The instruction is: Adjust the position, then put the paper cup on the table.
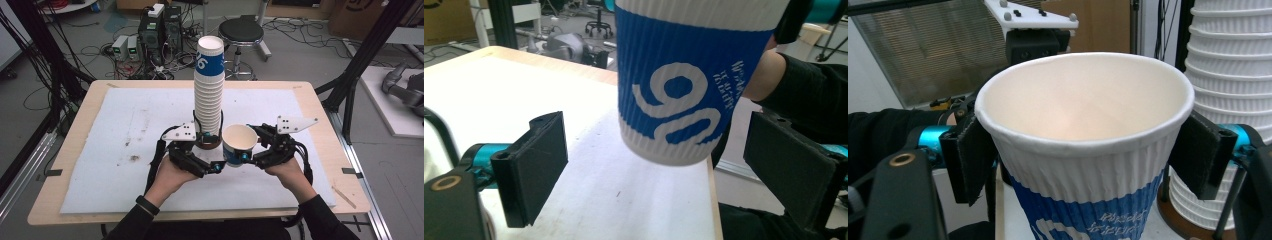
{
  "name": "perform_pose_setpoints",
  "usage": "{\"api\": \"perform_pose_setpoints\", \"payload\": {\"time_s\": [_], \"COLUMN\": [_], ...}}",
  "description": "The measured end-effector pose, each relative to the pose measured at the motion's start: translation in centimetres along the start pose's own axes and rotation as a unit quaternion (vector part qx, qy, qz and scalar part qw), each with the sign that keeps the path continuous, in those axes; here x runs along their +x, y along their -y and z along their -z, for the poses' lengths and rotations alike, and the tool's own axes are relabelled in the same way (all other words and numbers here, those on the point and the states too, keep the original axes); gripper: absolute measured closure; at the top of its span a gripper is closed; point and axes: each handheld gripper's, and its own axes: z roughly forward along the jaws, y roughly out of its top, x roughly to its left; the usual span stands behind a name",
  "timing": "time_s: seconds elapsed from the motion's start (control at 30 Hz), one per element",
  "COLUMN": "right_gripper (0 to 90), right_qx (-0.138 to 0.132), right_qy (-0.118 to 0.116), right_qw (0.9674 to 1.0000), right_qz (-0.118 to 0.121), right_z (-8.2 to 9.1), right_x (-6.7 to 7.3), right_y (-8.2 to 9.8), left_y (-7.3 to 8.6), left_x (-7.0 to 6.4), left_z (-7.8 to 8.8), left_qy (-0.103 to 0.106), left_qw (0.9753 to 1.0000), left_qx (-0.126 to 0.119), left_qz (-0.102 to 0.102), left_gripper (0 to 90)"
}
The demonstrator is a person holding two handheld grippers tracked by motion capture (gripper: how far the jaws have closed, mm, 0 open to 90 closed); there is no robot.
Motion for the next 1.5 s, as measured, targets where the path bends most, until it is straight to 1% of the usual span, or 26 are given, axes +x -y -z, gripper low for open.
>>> {"api": "perform_pose_setpoints", "payload": {"time_s": [0.1, 0.17, 0.2, 0.4, 0.5, 0.57, 0.67, 0.8, 0.9, 1.03, 1.1, 1.13, 1.23, 1.37, 1.47, 1.5], "right_gripper": [20.9, 20.9, 20.9, 20.9, 20.9, 20.9, 21.0, 20.9, 21.0, 20.9, 21.0, 21.1, 21.9, 21.9, 21.9, 22.0], "right_qx": [0.001, -0.002, -0.001, -0.002, -0.004, -0.004, -0.006, -0.007, -0.004, 0.000, -0.003, -0.003, -0.003, -0.009, -0.011, -0.010], "right_qy": [0.004, 0.008, 0.009, 0.021, 0.026, 0.029, 0.035, 0.042, 0.048, 0.053, 0.056, 0.058, 0.062, 0.067, 0.069, 0.068], "right_qw": [1.0000, 1.0000, 1.0000, 0.9998, 0.9996, 0.9996, 0.9994, 0.9991, 0.9988, 0.9986, 0.9984, 0.9983, 0.9980, 0.9977, 0.9975, 0.9976], "right_qz": [-0.002, 0.002, -0.002, -0.002, 0.000, 0.001, 0.003, 0.004, 0.008, 0.008, 0.008, 0.012, 0.009, 0.007, 0.009, 0.006], "right_z": [0.3, 0.5, 0.6, 1.1, 1.4, 1.6, 1.9, 2.3, 2.6, 3.0, 3.2, 3.4, 3.7, 4.0, 4.1, 4.1], "right_x": [-0.1, -0.3, -0.3, -0.7, -0.9, -1.0, -1.1, -1.3, -1.3, -1.2, -1.2, -1.2, -1.3, -1.4, -1.5, -1.5], "right_y": [0.1, 0.1, 0.1, 0.3, 0.4, 0.4, 0.4, 0.5, 0.7, 1.0, 1.2, 1.2, 1.4, 1.3, 1.4, 1.4], "left_y": [0.0, 0.0, 0.0, 0.3, 0.4, 0.5, 0.5, 0.7, 0.6, 0.3, 0.3, 0.3, 0.6, 0.9, 1.1, 1.1], "left_x": [0.1, 0.2, 0.3, 0.6, 0.8, 0.7, 0.7, 0.7, 0.5, 0.3, 0.2, 0.2, 0.5, 0.7, 0.7, 0.6], "left_z": [0.7, 1.3, 1.7, 3.8, 4.7, 5.3, 6.2, 7.3, 8.2, 9.2, 9.7, 9.9, 10.3, 10.4, 10.2, 10.2], "left_qy": [-0.013, -0.021, -0.025, -0.050, -0.060, -0.066, -0.080, -0.091, -0.106, -0.118, -0.125, -0.127, -0.133, -0.132, -0.132, -0.132], "left_qw": [0.9999, 0.9998, 0.9997, 0.9987, 0.9981, 0.9977, 0.9966, 0.9956, 0.9939, 0.9920, 0.9910, 0.9907, 0.9901, 0.9902, 0.9903, 0.9902], "left_qx": [0.001, 0.002, 0.000, -0.008, -0.009, -0.015, -0.013, -0.015, -0.011, -0.013, -0.014, -0.016, -0.020, -0.027, -0.025, -0.023], "left_qz": [0.001, -0.001, -0.003, 0.000, -0.004, -0.004, -0.014, -0.016, -0.029, -0.043, -0.046, -0.047, -0.042, -0.036, -0.036, -0.036], "left_gripper": [10.6, 10.6, 10.6, 10.6, 10.6, 10.6, 10.6, 10.6, 10.6, 10.6, 10.7, 10.7, 10.7, 10.7, 10.7, 10.8]}}
